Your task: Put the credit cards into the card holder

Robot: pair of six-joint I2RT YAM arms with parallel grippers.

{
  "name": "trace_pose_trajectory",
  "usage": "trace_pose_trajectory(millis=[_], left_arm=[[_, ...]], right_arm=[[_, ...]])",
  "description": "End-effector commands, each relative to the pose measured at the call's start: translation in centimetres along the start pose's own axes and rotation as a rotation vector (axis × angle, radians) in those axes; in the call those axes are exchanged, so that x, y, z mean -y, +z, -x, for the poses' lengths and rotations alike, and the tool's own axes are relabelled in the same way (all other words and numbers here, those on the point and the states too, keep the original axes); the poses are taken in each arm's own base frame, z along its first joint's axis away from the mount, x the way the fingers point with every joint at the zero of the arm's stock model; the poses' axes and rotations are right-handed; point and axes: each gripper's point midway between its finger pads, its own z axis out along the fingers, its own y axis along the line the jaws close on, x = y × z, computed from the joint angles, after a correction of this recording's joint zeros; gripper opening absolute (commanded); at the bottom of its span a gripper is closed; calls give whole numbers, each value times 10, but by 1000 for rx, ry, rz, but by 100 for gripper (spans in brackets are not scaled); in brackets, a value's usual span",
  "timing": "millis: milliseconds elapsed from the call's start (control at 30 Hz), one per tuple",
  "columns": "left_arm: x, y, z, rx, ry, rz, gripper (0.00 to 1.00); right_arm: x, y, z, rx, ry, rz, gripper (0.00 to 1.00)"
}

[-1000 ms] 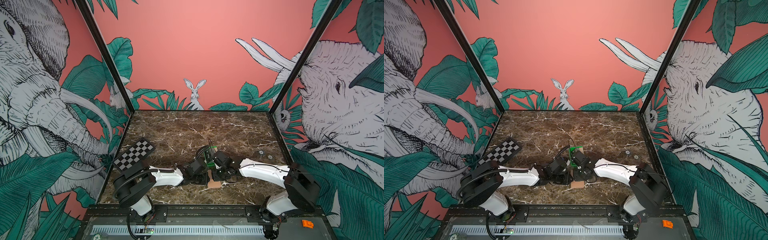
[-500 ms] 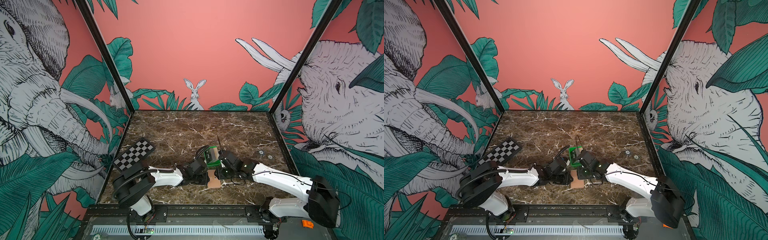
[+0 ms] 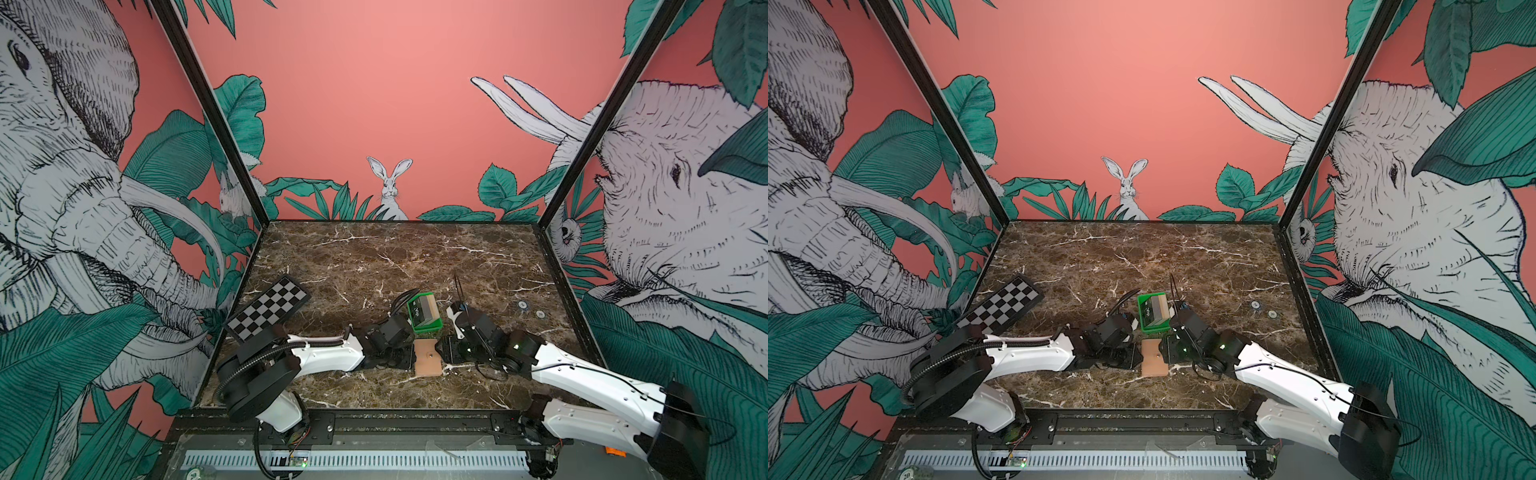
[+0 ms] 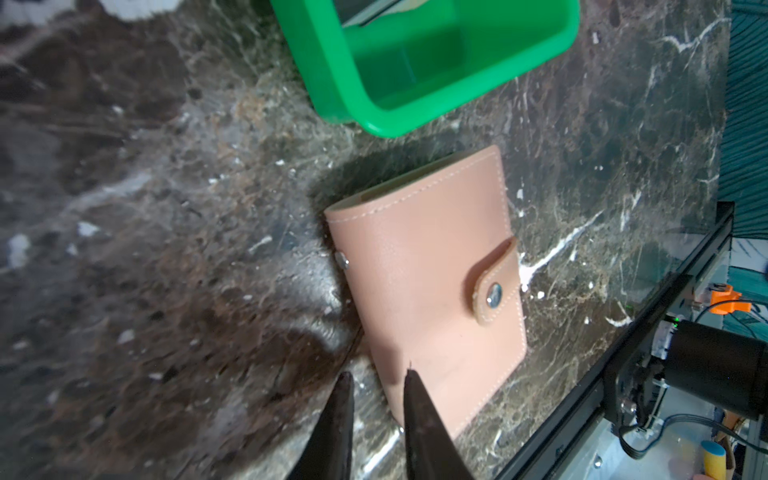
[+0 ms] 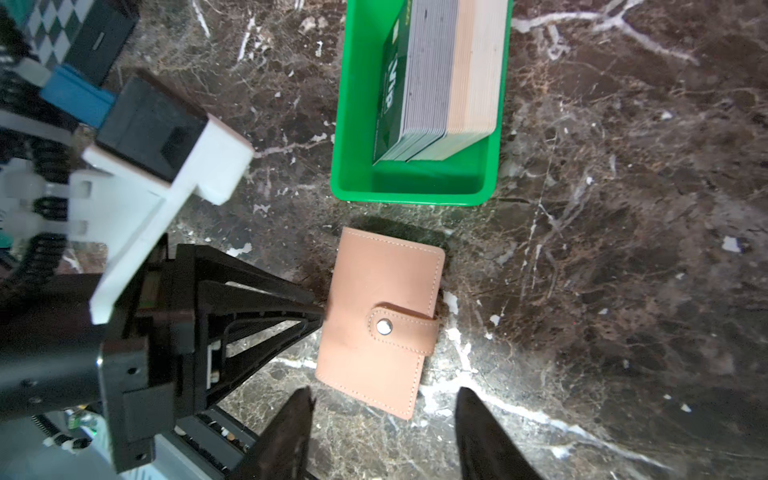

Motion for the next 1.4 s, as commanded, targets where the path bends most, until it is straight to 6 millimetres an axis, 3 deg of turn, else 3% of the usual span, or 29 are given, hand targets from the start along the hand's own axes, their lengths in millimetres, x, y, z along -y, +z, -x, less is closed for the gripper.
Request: trace_pose_trajectory(millis=[0, 100, 267, 500, 600, 767, 1000, 1133, 1367], left_arm=[[10, -19, 13, 31, 35, -5, 25], [12, -30, 22, 47, 15, -38, 27], [2, -66, 47, 115, -17, -62, 44], [-24, -111, 70, 185, -11, -45, 85], [-40, -126, 80, 227, -29, -30, 97], [-65, -150, 93, 303, -57, -3, 99], [-129, -182, 109, 412, -171, 105, 99], [-176, -201, 117, 530, -193, 249, 99], [-228, -220, 124, 612, -189, 464, 99]], right_arm=[[-6, -5, 1, 15, -57, 35, 62], [0, -8, 0, 24, -73, 14, 67], [6, -14, 3, 62, -91, -8, 80], [12, -29, 17, 144, -125, -46, 96], [14, -35, 24, 173, -146, -68, 98], [19, -42, 35, 198, -172, -116, 98], [29, -46, 47, 216, -159, -175, 98], [46, -45, 54, 214, -104, -227, 97], [80, -61, 70, 225, -6, -297, 98]])
